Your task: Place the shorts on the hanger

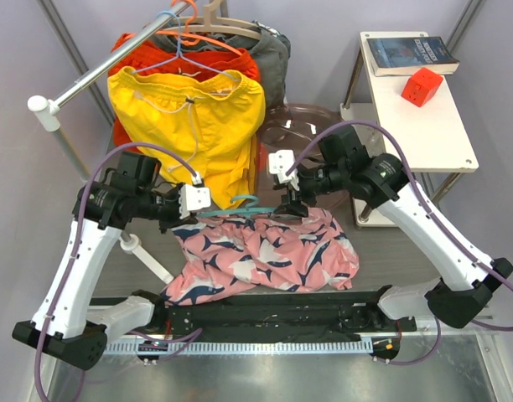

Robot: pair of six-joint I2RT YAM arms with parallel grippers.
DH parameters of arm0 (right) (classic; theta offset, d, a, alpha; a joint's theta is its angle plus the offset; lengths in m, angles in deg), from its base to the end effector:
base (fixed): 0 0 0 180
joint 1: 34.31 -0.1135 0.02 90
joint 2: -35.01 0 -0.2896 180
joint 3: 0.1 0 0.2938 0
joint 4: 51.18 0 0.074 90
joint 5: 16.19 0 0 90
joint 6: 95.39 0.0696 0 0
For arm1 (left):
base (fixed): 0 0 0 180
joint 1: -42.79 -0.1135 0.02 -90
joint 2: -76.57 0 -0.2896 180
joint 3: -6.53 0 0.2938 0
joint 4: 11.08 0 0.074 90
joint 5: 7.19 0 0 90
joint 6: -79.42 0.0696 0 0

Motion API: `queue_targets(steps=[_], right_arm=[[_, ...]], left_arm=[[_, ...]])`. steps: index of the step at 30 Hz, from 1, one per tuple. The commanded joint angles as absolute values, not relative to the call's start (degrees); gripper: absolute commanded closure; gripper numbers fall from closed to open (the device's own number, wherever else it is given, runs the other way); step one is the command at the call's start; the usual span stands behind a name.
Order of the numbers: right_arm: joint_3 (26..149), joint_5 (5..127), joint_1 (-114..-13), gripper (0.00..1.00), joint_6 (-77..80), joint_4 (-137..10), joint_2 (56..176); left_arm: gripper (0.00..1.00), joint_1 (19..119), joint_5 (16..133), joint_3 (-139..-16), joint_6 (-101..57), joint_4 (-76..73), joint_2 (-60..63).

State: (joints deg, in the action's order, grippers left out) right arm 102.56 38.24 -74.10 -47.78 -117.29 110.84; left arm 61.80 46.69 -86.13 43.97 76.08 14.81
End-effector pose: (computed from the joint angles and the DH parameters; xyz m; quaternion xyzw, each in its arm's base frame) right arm 0.2141 0.2310 0.4442 -0.6641 0.5625 0.2667 0.4140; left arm 0.1827 -0.1063 0.4112 0.6168 0.6748 -0.1983 0.3533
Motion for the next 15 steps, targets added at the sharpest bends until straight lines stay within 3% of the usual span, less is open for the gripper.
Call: queue_targets(steps=[1, 7, 10, 15], right_arm=[[106.69, 35.49, -76.85, 0.4, -48.72, -115.7, 112.79], [110.03, 36.63, -78.87, 0.44, -53.64, -119.2, 116.47], [111.35, 38.03, -78.87, 0.53, -54.78, -122.1, 117.88], [111.27, 40.32, -78.87, 0.58, -56.45, -126.24, 117.19]], left_arm=[[1.0, 61.6, 44.05, -90.85, 42.61, 79.1, 13.21], [1.0, 61.69, 43.7, -94.81, 39.87, 80.59, 11.53], [1.0, 61.6, 44.48, -95.16, 39.26, 80.42, 11.71], [1.0, 61.69, 46.68, -94.46, 40.22, 81.03, 13.11]])
